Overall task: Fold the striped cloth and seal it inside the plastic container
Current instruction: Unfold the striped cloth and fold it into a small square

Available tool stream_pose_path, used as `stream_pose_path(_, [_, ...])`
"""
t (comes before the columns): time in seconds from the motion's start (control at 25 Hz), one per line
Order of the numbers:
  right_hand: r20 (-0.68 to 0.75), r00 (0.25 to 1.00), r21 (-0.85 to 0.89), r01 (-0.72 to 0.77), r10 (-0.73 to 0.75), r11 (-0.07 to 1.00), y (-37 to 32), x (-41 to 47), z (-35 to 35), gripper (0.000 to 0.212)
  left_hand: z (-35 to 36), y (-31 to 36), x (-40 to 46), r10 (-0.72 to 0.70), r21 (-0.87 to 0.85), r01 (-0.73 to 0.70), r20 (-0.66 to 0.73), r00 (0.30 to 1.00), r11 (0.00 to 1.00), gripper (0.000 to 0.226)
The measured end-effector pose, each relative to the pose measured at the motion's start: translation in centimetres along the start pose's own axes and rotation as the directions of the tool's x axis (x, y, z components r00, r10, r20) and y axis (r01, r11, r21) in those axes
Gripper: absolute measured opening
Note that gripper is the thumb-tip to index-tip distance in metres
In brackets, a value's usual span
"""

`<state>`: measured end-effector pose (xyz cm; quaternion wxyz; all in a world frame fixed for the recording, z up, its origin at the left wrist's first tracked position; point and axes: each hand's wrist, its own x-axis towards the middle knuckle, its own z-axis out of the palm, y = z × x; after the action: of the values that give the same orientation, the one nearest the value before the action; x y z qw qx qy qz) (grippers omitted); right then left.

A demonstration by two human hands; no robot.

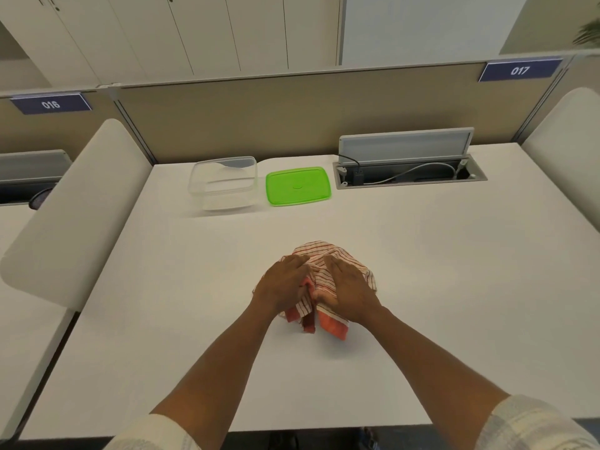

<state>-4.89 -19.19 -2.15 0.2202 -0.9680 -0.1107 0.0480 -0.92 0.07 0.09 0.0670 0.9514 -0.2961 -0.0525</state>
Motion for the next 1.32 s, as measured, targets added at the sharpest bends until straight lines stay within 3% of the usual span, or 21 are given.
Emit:
stream_pose_path(0.12, [-0.058,0.998,0.051,-0.011,0.013,0.999,-0.8,0.4,-0.4,0.089,-1.0,0.3,0.6,-0.091,-0.043,0.088,-0.093,0.991,0.995,0.030])
stream_pose_path(0.32, [-0.211,0.977,0.052,-0.018,0.029,0.998,-2.3,0.7,-0.4,0.084,-2.1,1.2,1.6,-0.204,-0.104,0.194,-0.093,0.975,0.975,0.022])
stream_pose_path(0.52, [-0.312,0.943,0.103,-0.084,0.112,0.991,-3.7,1.2,-0.1,0.060,-2.4,1.8,2.5,-0.235,-0.089,0.225,-0.125,0.964,0.970,0.022])
stream_pose_path(0.72, [-0.274,0.931,0.003,-0.248,0.239,0.969,-3.1,0.7,-0.9,0.050,-3.3,1.2,2.4,-0.222,-0.059,0.215,-0.176,0.959,0.975,0.022])
stream_pose_path(0.88, [-0.294,0.915,-0.051,-0.304,0.276,0.951,-1.3,-0.6,-2.2,0.030,-5.4,-0.5,2.6,-0.231,-0.066,0.222,-0.244,0.942,0.973,0.018])
stream_pose_path(1.12, [-0.279,0.877,0.083,-0.384,0.391,0.920,1.0,-1.5,-4.5,0.010,-8.4,-2.4,3.6,-0.219,-0.058,0.214,-0.388,0.895,0.975,0.020])
stream_pose_path(1.32, [-0.288,0.901,0.014,-0.336,0.326,0.942,2.5,-2.0,-6.9,0.009,-11.5,-3.6,4.5,-0.248,-0.056,0.251,-0.460,0.853,0.966,0.017])
